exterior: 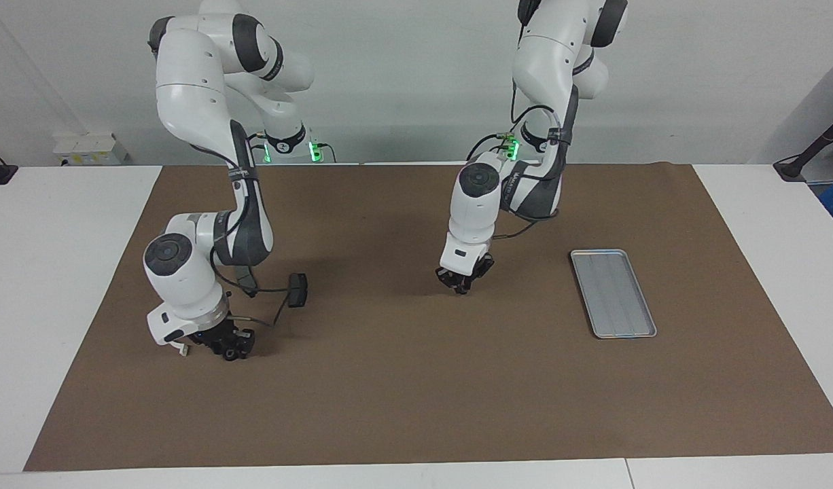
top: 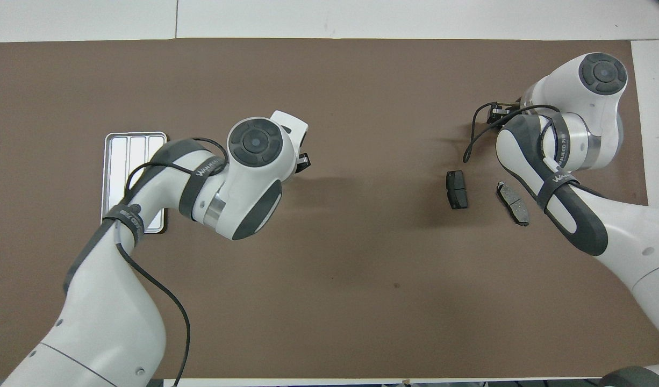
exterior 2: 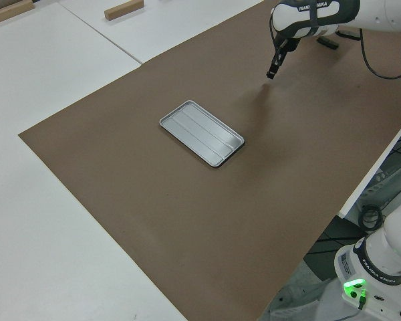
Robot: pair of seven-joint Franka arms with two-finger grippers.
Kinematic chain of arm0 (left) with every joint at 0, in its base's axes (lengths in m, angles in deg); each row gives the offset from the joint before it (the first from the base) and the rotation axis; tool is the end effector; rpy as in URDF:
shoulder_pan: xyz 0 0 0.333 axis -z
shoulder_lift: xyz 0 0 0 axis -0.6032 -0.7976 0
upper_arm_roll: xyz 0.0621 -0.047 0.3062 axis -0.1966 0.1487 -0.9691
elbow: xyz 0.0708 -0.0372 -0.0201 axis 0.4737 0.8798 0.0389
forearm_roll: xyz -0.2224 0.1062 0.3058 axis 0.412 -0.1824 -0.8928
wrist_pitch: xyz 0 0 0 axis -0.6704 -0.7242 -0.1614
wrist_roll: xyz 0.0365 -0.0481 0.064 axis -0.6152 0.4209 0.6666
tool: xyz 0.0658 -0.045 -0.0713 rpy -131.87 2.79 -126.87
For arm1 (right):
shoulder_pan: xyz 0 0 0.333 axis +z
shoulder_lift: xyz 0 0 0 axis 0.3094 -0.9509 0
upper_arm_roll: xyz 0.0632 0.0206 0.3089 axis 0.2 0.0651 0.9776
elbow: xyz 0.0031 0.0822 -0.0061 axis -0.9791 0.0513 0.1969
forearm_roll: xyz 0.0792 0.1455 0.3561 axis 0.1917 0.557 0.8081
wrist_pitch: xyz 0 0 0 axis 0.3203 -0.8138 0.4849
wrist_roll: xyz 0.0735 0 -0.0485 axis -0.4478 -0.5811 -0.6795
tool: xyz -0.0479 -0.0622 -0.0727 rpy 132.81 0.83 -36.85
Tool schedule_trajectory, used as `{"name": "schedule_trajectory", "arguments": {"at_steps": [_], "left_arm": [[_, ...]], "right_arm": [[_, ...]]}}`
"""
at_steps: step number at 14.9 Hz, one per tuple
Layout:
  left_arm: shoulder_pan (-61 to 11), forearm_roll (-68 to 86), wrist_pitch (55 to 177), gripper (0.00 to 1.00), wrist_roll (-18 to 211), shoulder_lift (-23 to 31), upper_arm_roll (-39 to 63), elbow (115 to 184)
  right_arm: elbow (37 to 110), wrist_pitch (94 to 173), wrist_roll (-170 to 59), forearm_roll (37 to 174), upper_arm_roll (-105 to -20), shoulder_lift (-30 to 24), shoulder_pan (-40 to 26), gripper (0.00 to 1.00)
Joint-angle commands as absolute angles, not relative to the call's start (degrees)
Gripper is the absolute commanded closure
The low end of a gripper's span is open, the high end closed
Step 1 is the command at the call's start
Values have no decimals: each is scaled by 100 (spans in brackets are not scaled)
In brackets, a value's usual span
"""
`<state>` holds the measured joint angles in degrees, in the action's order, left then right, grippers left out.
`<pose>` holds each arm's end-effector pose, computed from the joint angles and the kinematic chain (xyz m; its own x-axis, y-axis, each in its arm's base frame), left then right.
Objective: Pick bearing gear from pile to tray
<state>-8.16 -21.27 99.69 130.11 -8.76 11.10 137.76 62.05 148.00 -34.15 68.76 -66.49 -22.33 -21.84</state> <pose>0.5734 -0.3367 0.3672 0.9618 0.2643 0.0710 0.2661 -0.9638 -0.0176 0.7006 -0.0182 0.2847 0.9778 -0.1871 0.0940 -0.1913 -0.9808 0.0370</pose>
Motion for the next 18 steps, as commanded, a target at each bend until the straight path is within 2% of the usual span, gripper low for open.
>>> {"name": "schedule_trajectory", "arguments": {"at_steps": [1,3,5,8,11,12,14,16,18], "left_arm": [[-1476,-2237,8806,100,12099,-526,1145,13011],[-2063,-2246,8373,100,11038,-235,1075,12921],[-2644,-2237,8083,100,9817,-50,1057,12939],[-3540,-2237,7748,100,8119,109,1057,12991],[-4113,-2194,7931,100,7403,214,1057,13254],[-4236,-2176,8193,100,7402,328,1057,13516],[-4281,-2124,9227,100,7446,774,1057,14751],[-4281,-1817,10021,100,7595,1118,1057,15677],[-4185,-1807,10164,100,8015,1216,1057,15970]], "right_arm": [[6072,14855,-3563,6773,-6572,-2390,-2312,62],[6072,14855,-3555,6790,-6572,-2390,-2303,87],[6054,14768,-3546,6790,-6580,-2372,-2286,96],[5836,14261,-3528,6721,-6580,-2319,-2189,100],[5115,12934,-3511,6476,-6607,-2241,-1882,100],[5079,12704,-3493,6344,-6589,-2153,-1803,100],[5079,12396,-3415,6316,-6589,-1934,-1671,100],[5061,11861,-2611,6456,-6546,-1758,-1277,100],[4973,11700,-1075,6867,-6536,-1730,-812,100]]}}
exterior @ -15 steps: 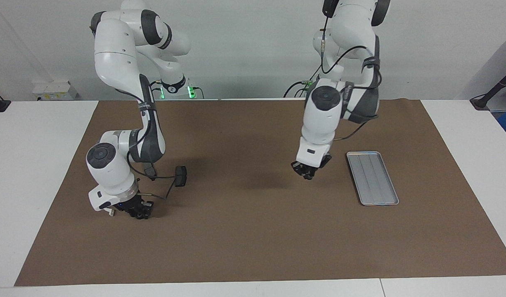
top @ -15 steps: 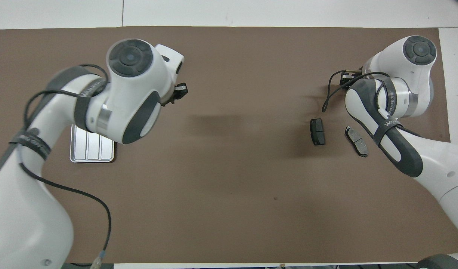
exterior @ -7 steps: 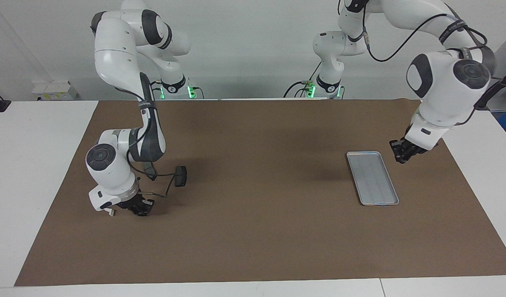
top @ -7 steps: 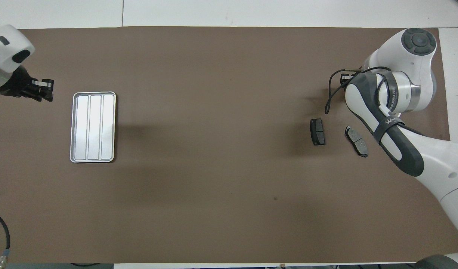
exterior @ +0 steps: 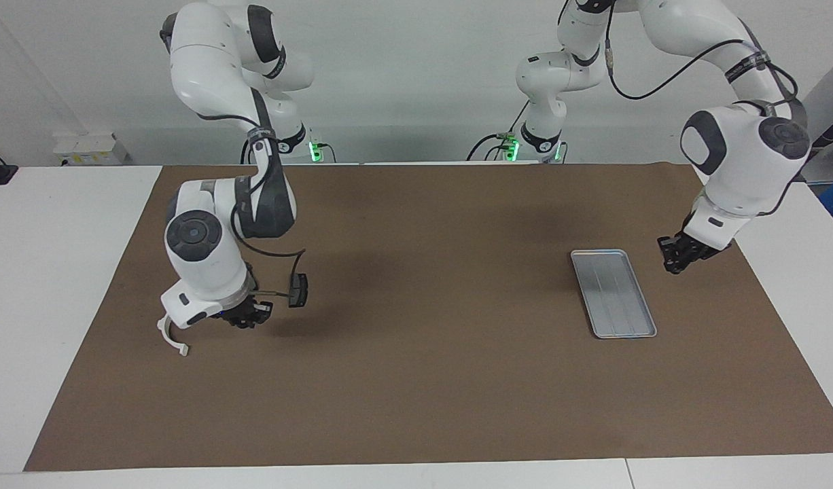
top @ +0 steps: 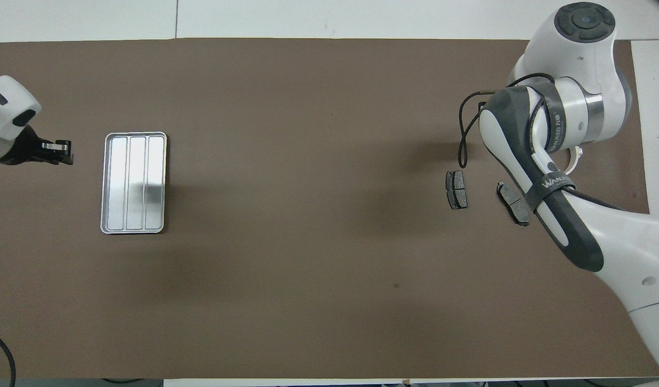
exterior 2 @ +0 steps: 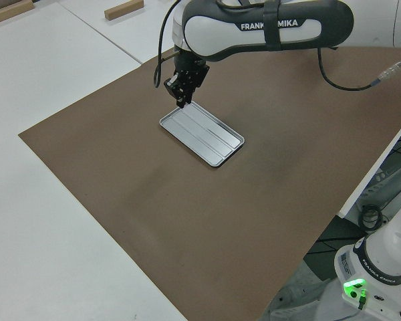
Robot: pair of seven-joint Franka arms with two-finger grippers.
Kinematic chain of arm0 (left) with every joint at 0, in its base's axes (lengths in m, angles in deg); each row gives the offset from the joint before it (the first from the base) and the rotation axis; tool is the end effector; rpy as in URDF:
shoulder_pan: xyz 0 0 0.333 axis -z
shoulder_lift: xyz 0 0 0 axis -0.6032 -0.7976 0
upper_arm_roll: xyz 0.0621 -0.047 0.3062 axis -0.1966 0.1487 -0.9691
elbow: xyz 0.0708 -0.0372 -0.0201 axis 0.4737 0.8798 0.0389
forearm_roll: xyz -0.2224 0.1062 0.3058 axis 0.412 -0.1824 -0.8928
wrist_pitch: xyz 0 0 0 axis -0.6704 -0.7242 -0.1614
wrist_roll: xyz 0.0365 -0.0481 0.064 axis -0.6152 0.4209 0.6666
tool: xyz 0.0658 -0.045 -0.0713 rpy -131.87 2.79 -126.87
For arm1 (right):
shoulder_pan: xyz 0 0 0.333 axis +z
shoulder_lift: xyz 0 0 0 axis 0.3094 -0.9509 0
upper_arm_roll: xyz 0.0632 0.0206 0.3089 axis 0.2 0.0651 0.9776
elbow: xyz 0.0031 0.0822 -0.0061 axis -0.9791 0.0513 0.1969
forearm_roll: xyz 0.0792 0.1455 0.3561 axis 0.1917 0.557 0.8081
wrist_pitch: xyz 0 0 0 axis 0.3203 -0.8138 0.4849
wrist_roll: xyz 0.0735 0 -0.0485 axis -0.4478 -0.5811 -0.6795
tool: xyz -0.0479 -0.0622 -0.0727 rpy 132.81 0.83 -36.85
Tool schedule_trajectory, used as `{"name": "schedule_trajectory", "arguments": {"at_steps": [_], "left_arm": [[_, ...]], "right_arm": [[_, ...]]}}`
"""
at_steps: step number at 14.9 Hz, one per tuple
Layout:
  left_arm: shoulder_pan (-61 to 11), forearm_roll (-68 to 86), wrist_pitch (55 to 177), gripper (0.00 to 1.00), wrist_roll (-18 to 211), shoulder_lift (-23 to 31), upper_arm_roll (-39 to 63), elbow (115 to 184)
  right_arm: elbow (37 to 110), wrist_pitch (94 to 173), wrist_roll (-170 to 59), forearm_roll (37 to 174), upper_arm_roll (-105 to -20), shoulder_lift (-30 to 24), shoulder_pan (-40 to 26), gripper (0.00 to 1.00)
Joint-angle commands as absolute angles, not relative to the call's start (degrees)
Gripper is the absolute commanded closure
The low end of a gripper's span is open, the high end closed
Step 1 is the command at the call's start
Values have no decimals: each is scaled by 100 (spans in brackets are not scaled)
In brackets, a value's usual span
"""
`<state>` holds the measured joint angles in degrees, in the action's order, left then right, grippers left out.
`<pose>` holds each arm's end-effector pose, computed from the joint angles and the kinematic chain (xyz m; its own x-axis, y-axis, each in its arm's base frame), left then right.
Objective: Pick bearing gear from pile to tray
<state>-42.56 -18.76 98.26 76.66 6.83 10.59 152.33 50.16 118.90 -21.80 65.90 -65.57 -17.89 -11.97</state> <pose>0.5879 0.0432 0.4172 0.9991 -0.0346 0.0237 -0.0336 -0.9986 -0.0400 0.6842 0.0973 0.3920 0.9675 -0.2412 -0.0760 -0.2266 -0.9602 0.1633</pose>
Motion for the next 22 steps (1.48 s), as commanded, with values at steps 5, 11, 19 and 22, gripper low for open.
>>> {"name": "schedule_trajectory", "arguments": {"at_steps": [5,11,19,22], "left_arm": [[-4018,-1789,10462,100,8483,1295,1066,16391],[-3991,-1780,11200,100,8510,1217,1066,16866],[-3754,-1780,12028,100,9046,909,1066,17210],[-3745,-1780,12176,100,9107,761,1066,17237]], "right_arm": [[4991,12454,1819,7511,-6528,-1896,436,100],[4947,13456,3457,7467,-6537,-2591,1300,100],[5350,14318,3652,7467,-6537,-2601,1388,100],[5606,14565,3652,7441,-6537,-2548,1380,100]]}}
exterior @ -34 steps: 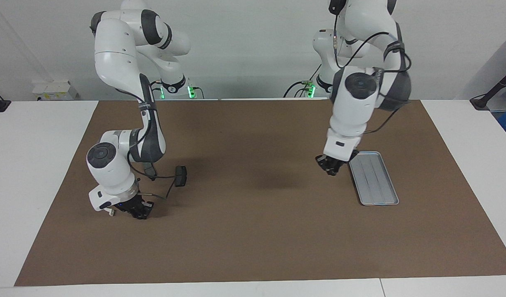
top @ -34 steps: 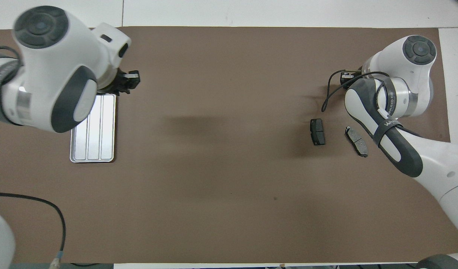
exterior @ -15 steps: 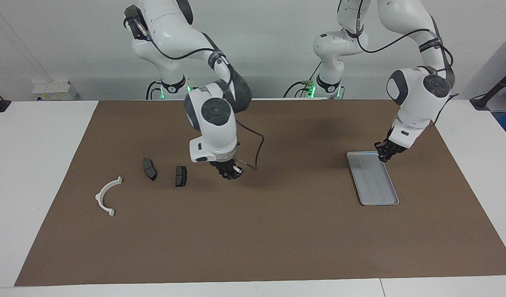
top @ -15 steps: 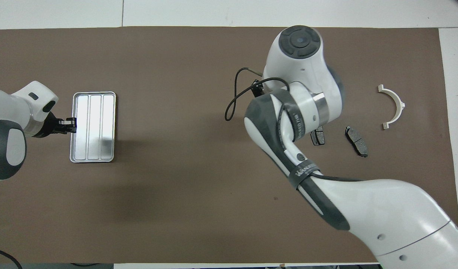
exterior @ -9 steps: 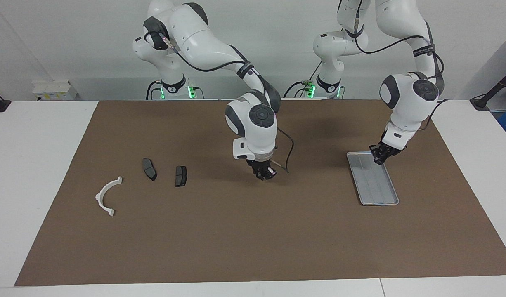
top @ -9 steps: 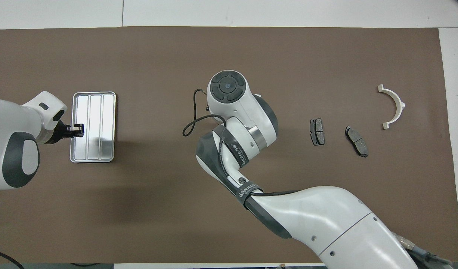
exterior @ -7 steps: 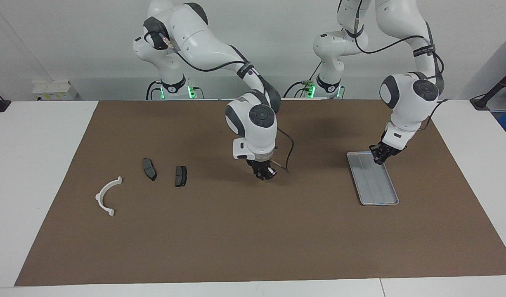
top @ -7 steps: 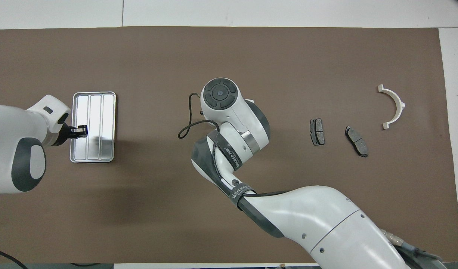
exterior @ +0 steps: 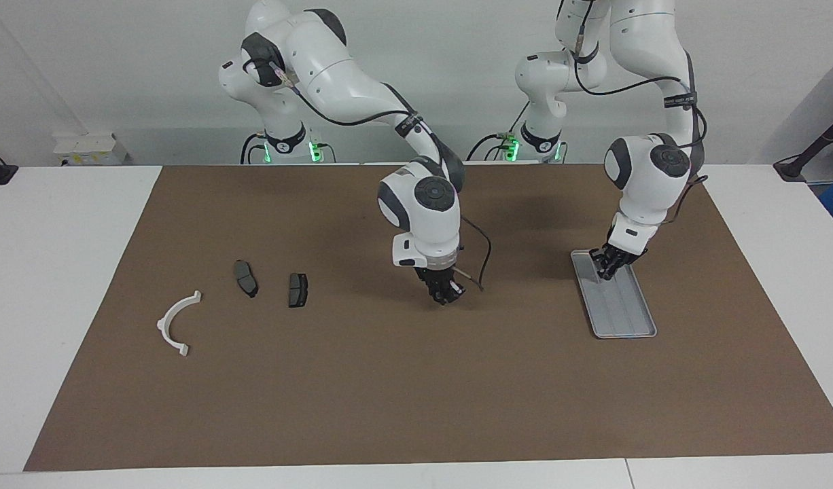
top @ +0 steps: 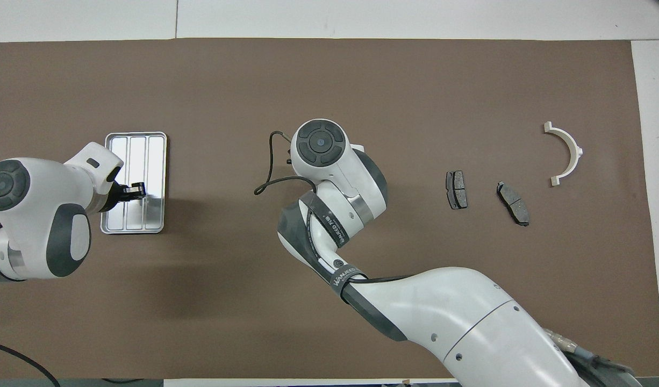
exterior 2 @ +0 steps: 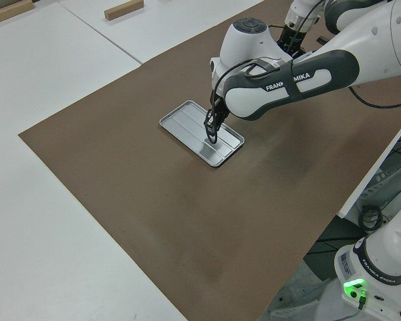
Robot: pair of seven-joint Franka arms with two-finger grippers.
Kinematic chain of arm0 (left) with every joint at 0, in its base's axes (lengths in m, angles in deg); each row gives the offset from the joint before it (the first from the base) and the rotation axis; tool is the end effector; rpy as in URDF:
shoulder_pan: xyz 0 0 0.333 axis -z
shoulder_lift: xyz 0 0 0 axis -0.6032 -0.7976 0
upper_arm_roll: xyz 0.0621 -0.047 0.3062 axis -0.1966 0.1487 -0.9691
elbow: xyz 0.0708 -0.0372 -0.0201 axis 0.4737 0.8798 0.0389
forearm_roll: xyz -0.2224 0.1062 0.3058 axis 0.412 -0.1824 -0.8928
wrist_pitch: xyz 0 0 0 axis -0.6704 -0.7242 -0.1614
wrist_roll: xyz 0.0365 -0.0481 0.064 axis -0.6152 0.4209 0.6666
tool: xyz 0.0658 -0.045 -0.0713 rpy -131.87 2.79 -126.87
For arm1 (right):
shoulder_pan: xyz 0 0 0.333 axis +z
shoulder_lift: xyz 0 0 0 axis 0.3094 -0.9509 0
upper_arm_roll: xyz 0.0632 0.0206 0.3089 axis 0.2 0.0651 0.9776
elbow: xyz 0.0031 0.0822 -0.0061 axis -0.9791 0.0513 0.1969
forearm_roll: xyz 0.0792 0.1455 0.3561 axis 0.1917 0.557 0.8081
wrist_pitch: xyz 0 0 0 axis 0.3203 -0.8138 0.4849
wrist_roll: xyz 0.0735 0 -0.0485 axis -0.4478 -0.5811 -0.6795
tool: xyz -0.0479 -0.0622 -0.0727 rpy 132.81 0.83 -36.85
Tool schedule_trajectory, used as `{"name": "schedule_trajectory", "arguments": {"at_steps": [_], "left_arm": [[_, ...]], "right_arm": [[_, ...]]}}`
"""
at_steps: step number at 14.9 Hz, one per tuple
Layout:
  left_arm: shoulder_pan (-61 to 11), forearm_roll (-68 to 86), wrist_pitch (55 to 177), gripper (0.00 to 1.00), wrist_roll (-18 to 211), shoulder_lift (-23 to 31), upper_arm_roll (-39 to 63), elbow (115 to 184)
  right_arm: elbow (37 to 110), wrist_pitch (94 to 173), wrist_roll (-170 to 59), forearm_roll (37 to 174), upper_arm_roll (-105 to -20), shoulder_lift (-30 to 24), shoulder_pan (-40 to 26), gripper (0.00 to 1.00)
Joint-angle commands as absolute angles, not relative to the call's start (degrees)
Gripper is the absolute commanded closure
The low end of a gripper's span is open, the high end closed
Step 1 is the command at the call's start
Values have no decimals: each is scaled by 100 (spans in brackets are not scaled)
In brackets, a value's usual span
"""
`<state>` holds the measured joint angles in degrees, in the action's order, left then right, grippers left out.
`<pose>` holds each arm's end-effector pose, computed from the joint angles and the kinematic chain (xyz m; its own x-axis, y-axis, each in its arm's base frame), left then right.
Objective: Pick bearing gear from pile to tray
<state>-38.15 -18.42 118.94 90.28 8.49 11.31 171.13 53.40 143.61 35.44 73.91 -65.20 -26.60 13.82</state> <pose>0.5365 -0.0111 0.3207 0.9902 0.1054 0.0914 0.1068 -0.9942 -0.0106 0.5943 0.4196 0.2940 0.6782 -0.7346 -0.0201 -0.7331 -0.6744 -0.0879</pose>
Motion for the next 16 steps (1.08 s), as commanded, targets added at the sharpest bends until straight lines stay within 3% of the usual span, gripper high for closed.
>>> {"name": "schedule_trajectory", "arguments": {"at_steps": [1,2,3,4,5,6,8,9,10,11,14,16], "left_arm": [[-3745,-1780,12299,100,9168,725,1066,17254],[-3745,-1789,12318,100,9177,716,1066,17272],[-3745,-1780,12283,100,9178,715,1066,17272],[-3745,-1789,12291,100,9178,715,1066,17272],[-3736,-1780,12274,100,9178,715,1066,17272],[-3736,-1789,12265,100,9178,715,1066,17272],[-3728,-1780,12256,100,9178,724,1066,17272],[-3728,-1789,12239,92,9178,724,1066,17263],[-3728,-1789,12239,62,9169,724,1066,17263],[-3728,-1789,12230,47,9160,724,1066,17263],[-3684,-1789,12082,26,9134,724,1057,17150],[-3649,-1789,11085,22,9177,733,1074,16398]], "right_arm": [[5623,14565,3652,7432,-6537,-2530,1379,100],[5632,14556,3652,7423,-6537,-2522,1379,100],[5632,14556,3652,7423,-6537,-2521,1379,91],[5632,14548,3652,7415,-6537,-2521,1371,70],[5624,14521,3652,7414,-6537,-2521,1371,40],[5606,14460,3652,7406,-6537,-2521,1362,1],[5492,14215,3644,7397,-6545,-2504,1301,0],[5326,13987,3635,7388,-6545,-2504,1292,0],[5107,13637,3626,7379,-6554,-2556,1283,0],[4940,13285,3574,7353,-6598,-2574,1274,0],[4499,12826,2795,7397,-6554,-2443,687,0],[4559,12772,1794,7537,-6545,-2171,256,0]]}}
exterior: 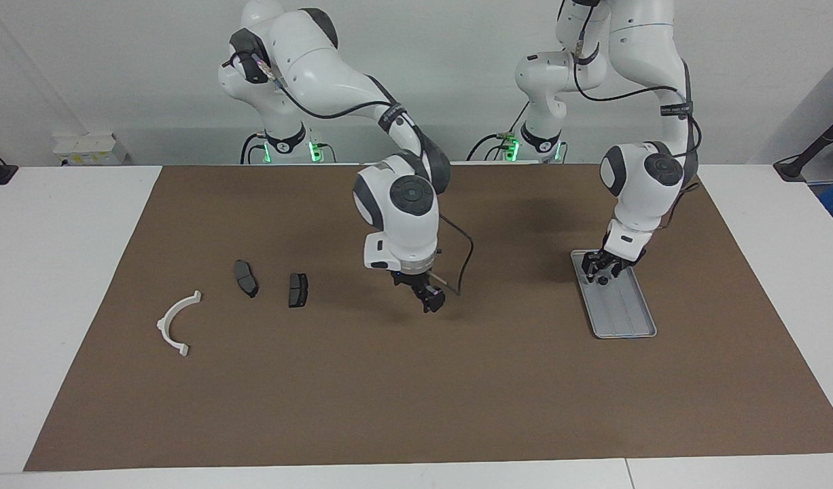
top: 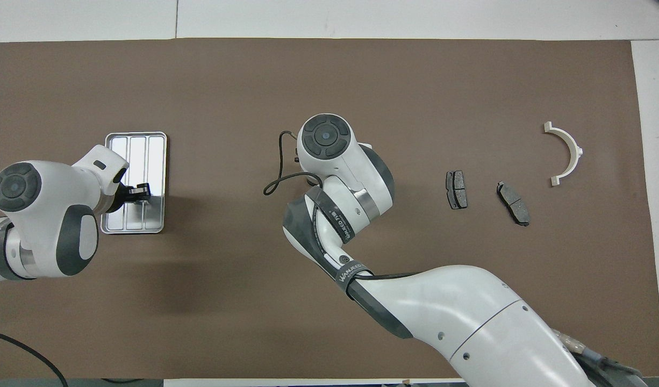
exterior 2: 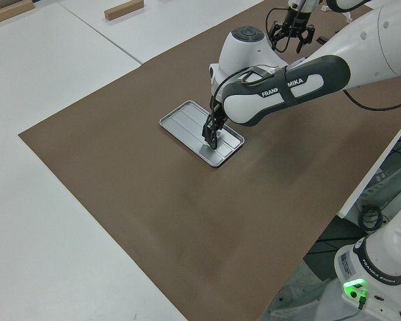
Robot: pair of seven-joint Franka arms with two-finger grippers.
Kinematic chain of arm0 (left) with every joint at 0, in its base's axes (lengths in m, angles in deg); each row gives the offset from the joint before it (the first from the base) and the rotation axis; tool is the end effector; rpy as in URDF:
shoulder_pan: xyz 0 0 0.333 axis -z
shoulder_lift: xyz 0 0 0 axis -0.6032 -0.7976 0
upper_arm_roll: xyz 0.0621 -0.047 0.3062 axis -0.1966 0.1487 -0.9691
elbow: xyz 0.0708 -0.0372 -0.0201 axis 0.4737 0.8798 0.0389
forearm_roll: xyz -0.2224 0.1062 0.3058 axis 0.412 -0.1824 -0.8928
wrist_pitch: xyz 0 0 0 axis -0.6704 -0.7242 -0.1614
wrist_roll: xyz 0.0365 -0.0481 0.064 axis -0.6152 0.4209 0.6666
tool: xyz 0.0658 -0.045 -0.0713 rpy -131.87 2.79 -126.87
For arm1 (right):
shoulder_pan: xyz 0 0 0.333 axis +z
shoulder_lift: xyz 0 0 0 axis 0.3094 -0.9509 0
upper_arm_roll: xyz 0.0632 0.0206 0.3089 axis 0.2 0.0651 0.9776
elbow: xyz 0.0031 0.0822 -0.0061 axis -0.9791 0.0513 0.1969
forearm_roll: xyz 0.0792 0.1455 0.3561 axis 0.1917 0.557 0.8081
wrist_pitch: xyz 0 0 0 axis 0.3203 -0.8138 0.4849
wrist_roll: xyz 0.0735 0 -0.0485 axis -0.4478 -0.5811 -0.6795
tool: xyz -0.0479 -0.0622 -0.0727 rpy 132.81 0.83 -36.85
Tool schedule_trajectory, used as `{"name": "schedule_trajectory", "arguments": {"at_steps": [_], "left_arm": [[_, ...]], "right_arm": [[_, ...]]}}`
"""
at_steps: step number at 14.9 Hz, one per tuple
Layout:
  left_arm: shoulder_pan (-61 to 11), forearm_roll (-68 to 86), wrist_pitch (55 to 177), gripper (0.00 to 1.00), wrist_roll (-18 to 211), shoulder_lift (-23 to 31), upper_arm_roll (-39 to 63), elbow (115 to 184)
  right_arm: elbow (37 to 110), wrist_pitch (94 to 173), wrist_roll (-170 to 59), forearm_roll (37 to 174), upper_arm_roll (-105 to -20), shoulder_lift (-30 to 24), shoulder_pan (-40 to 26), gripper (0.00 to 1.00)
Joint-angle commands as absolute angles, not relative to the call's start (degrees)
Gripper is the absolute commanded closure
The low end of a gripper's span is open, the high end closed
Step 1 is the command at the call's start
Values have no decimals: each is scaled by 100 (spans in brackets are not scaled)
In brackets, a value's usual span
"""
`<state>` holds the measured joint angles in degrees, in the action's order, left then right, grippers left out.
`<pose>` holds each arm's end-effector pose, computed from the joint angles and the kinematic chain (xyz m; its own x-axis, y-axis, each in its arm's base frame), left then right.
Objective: Pick bearing gear from pile to tray
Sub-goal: 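Set the black ring mid-table with the right gripper while the left gripper withdraws, then grasp the ring with the left gripper while the right gripper withdraws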
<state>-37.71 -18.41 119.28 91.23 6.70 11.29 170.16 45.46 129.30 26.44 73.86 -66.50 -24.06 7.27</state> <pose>0.5419 -0.0152 0.3115 0.9899 0.1148 0.0831 0.1159 -0.9932 -0.0088 0.6478 0.3367 0.3679 0.6959 -0.7181 -0.0073 -0.7181 -0.6956 -0.0199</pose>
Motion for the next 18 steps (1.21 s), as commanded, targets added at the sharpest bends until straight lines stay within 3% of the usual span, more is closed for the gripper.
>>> {"name": "schedule_trajectory", "arguments": {"at_steps": [1,4,5,8,11,15,18], "left_arm": [[-3535,-1789,10522,21,9221,690,1066,15871],[-3255,-1789,9473,19,9747,330,1092,14621],[-3018,-1789,9122,0,9845,242,1083,14296],[-2368,-1780,8530,0,10729,48,1092,13705],[-1813,-1465,8941,0,11470,39,1101,13791],[-1364,-1341,9994,0,12085,30,1110,14431],[-1039,-1367,10480,0,12586,-364,1092,14486]], "right_arm": [[4595,12703,1337,7572,-6545,-2074,54,0],[4682,12403,376,7590,-6545,-1907,-482,0],[4770,12412,174,7599,-6545,-1837,-640,0],[4894,12403,-538,7599,-6545,-1748,-984,0],[4912,12386,-820,7599,-6545,-1704,-1283,0],[4912,12359,-970,7590,-6545,-1687,-1328,0],[4912,12359,-1391,7599,-6554,-1686,-1371,0]]}}
